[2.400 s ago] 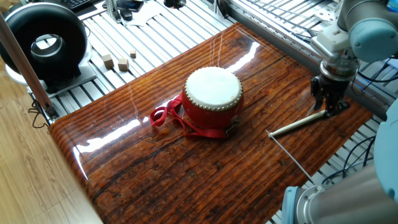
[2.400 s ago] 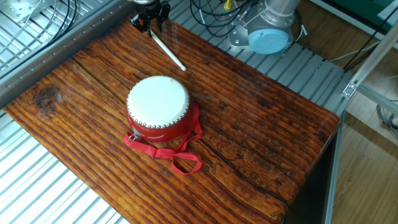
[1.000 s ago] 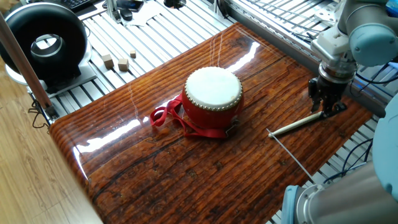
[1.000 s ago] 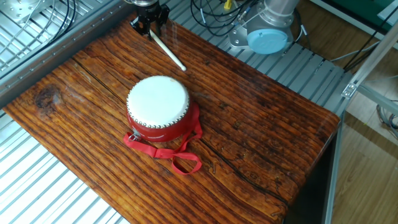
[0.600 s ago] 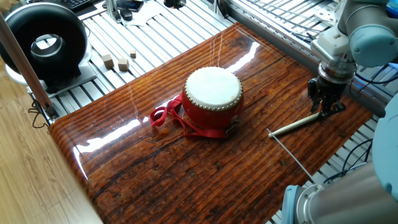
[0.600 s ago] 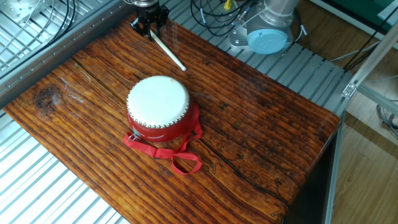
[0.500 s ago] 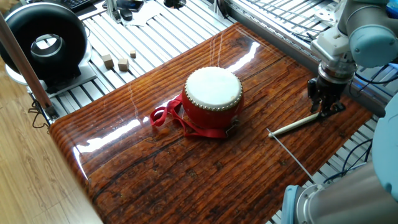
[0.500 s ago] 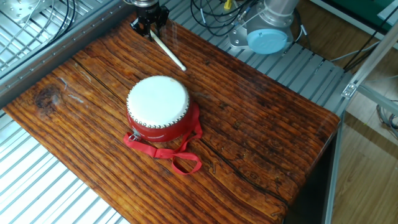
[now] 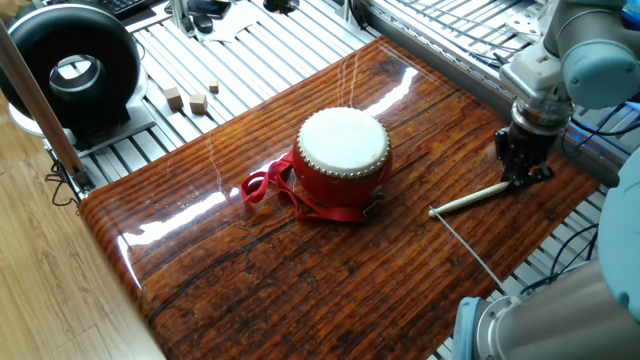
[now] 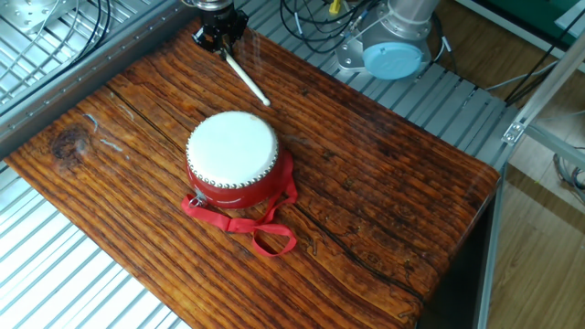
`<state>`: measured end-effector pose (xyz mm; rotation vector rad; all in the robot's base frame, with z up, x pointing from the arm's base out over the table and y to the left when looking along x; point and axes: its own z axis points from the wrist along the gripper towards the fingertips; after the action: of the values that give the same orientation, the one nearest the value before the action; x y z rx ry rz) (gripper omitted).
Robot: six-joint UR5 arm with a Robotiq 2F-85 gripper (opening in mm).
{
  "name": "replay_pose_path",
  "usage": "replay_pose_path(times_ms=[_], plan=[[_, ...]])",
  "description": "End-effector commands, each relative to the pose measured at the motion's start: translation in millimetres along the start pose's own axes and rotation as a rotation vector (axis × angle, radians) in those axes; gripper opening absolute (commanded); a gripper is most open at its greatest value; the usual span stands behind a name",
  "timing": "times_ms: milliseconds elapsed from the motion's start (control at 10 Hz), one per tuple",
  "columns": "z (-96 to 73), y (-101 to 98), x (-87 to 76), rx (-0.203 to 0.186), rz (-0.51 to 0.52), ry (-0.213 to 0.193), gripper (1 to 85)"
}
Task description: Play the drum
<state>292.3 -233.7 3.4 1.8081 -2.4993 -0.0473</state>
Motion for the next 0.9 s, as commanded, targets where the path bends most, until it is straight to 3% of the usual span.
replay_pose_path(times_ms=[0,300,500,800], plan=[[-4.1,-5.0,1.6,0.023,0.036,-0.003,1.0],[-17.2,-7.6,3.9,0.006,0.059,-0.001,1.0],[-44.6,-17.7,7.3,-0.017,0.052,0.019,1.0],[-87.9,-28.4,11.9,-0.034,0.032,0.091,1.0]])
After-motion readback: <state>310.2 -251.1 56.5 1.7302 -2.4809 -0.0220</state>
